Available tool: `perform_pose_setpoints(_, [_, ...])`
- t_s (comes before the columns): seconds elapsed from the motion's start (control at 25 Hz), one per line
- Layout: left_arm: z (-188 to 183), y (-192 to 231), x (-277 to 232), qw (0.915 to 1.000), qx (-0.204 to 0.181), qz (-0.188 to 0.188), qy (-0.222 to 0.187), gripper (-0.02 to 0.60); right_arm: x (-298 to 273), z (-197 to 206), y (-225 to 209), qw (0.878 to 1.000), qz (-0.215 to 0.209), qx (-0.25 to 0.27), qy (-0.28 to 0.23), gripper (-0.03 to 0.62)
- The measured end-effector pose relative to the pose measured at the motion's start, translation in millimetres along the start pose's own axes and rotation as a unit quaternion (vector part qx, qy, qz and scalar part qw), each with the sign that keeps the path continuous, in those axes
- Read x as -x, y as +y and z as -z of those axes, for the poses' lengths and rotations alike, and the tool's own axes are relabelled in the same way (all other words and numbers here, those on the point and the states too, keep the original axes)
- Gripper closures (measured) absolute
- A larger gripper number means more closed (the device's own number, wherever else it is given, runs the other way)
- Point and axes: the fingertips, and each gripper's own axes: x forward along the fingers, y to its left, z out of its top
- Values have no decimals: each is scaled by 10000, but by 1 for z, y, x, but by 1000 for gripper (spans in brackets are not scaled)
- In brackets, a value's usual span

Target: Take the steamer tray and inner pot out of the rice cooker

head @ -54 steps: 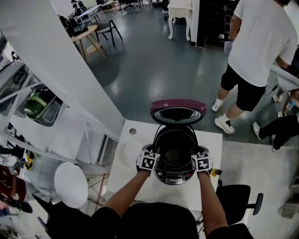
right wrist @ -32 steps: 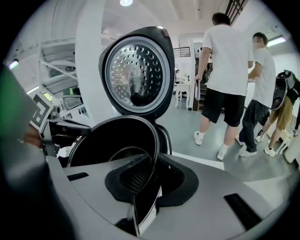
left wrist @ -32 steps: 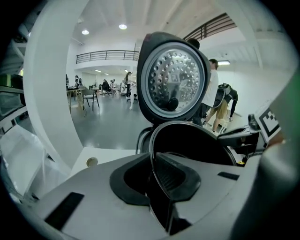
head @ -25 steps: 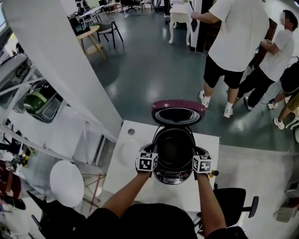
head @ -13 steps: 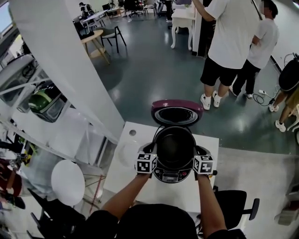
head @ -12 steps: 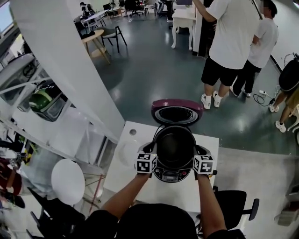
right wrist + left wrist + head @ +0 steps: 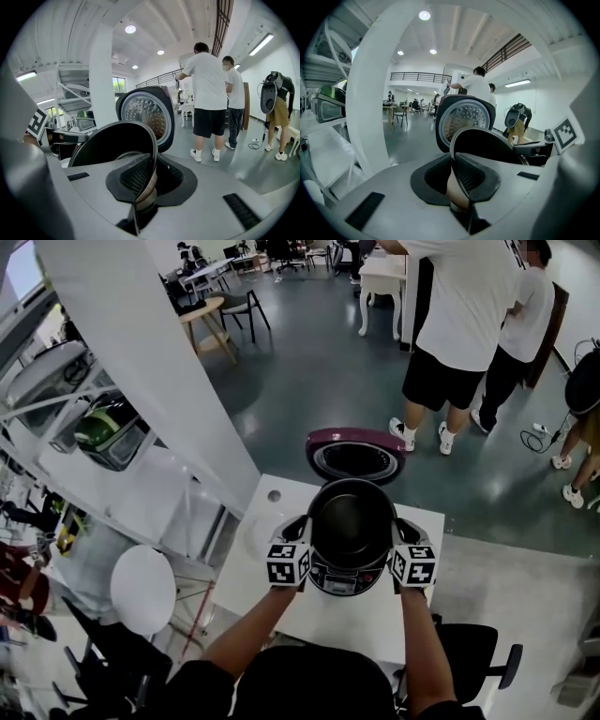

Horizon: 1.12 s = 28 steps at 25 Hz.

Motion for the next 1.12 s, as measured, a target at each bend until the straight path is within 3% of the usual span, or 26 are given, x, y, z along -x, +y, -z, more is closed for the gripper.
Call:
perform_pose_setpoints(0.32, [-23,-4,27,9995,116,-89,-291,554,18,-32,10,9992,-138,-38,-364,563])
perform_pose_setpoints(0.6, [-44,11,45,9975,373,164,-570,554,31,-61,34,9982,-84,67,-588,565])
perform_pose_setpoints(1.12, [-79,88,63,9923,571,728,-822,557,18,-97,112,9961,279,56,-839,566])
